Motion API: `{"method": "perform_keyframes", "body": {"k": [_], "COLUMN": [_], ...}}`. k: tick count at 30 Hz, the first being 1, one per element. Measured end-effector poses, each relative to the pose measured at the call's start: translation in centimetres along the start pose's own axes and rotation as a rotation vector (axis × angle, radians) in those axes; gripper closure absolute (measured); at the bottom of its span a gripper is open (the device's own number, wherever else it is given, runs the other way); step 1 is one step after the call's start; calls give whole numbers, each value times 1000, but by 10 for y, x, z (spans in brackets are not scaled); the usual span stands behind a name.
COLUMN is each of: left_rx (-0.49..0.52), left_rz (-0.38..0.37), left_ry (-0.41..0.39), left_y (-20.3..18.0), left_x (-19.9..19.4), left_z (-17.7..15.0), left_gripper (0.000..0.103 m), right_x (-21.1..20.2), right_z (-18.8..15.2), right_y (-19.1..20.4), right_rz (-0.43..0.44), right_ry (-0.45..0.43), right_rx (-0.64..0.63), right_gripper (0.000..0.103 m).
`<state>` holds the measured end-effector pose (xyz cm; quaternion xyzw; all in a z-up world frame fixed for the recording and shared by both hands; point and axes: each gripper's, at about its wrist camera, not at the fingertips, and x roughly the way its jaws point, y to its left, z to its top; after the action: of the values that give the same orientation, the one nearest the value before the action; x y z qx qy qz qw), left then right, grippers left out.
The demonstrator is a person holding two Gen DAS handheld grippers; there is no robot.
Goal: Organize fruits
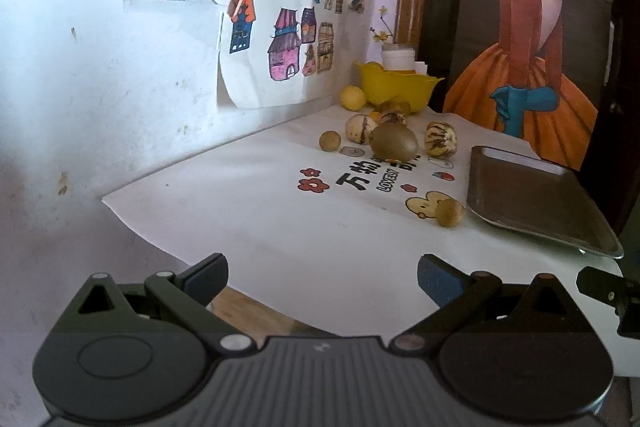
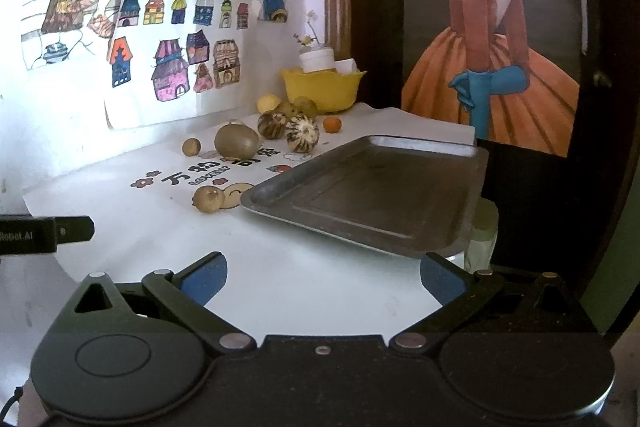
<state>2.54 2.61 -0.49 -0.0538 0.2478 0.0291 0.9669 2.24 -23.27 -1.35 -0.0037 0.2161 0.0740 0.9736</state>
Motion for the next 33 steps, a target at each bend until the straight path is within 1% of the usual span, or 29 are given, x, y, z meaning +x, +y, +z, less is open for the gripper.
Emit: {"method": "perform_keyframes", "body": {"k": [5, 7, 13, 21, 27, 33], "left_rx": [27, 37, 56, 80, 91, 95], "left_rz": [1, -3, -51, -110, -106, -107], "left_ry": [8, 8, 12, 23, 37, 42], "left_y": [7, 9, 12, 10, 15, 21], "left_x": [9, 13, 26, 45, 60, 76], "left_z": [12, 18, 38, 59, 71, 82], "left_gripper": [1, 1, 1, 1, 1, 1], "right_x": [8, 12, 24, 43, 55, 76], "right_z": [10, 15, 31, 48, 65, 79], "right_y": [6, 9, 23, 35, 45, 53], "right_rz": [56, 88, 174, 257, 299, 348], "right_ry": [-5, 9, 30, 59, 56, 87], "right_rx": [-66, -97, -188, -300, -413, -507], "right_gripper": [1, 1, 1, 1, 1, 1]}}
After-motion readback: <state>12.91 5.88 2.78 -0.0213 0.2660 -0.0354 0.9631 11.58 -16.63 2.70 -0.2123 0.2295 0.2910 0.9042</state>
